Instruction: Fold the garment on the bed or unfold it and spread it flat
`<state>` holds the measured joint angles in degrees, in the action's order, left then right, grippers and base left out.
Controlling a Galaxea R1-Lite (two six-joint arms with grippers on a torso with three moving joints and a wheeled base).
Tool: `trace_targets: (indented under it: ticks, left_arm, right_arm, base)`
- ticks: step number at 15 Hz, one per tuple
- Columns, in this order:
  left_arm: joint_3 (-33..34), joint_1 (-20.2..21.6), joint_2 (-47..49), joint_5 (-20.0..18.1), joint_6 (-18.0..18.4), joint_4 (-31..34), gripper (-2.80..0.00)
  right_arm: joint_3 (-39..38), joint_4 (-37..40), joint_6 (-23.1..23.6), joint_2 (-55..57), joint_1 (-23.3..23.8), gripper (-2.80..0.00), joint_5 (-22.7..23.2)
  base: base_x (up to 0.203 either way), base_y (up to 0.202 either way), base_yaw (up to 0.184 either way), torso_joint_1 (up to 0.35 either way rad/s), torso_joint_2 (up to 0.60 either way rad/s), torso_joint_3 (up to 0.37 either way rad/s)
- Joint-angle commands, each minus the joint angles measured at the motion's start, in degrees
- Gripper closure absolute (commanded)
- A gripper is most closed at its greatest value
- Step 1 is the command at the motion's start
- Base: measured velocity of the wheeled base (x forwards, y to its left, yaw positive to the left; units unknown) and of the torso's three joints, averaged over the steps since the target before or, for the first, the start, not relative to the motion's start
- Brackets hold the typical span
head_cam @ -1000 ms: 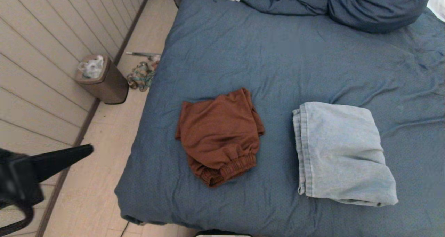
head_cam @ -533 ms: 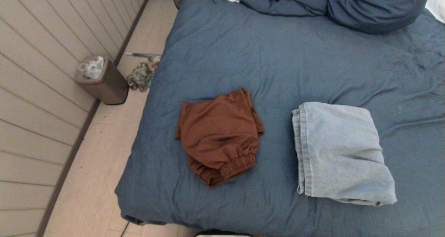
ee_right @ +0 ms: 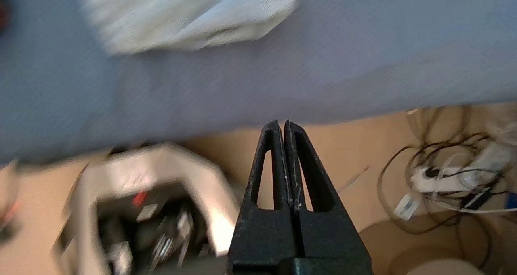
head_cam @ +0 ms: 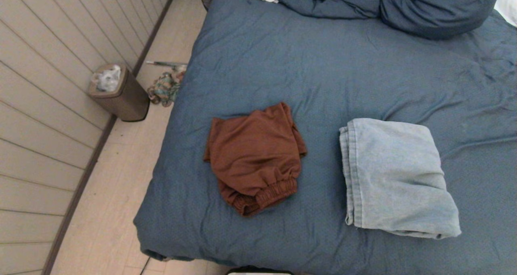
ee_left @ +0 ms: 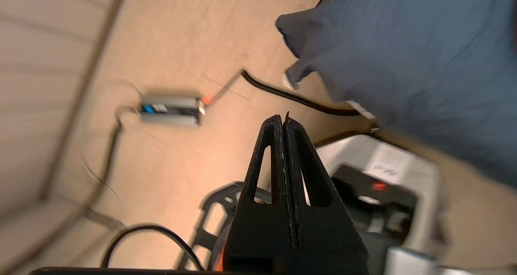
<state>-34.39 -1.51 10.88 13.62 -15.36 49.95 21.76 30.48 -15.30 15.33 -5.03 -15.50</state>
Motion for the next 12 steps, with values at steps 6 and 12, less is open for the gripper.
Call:
trace_targets:
  ticks: [6, 12]
  left_arm:
    - [24.73, 1.59, -10.80, -12.28, 14.80, -26.05, 0.00]
    - [25.52, 1.51, -10.88, -16.25, 20.19, -26.61, 0.00]
  right_arm:
    - [-8.42, -7.72, 7.02, -0.03, -0.05, 0.00, -2.75]
    - [-9.10, -8.37, 22.78, -0.46, 3.17, 0.00, 0.68]
  base:
    - [0.000, 0.000, 0.000, 0.000, 0.00, 0.000]
    - [0.000, 0.000, 0.000, 0.000, 0.00, 0.000]
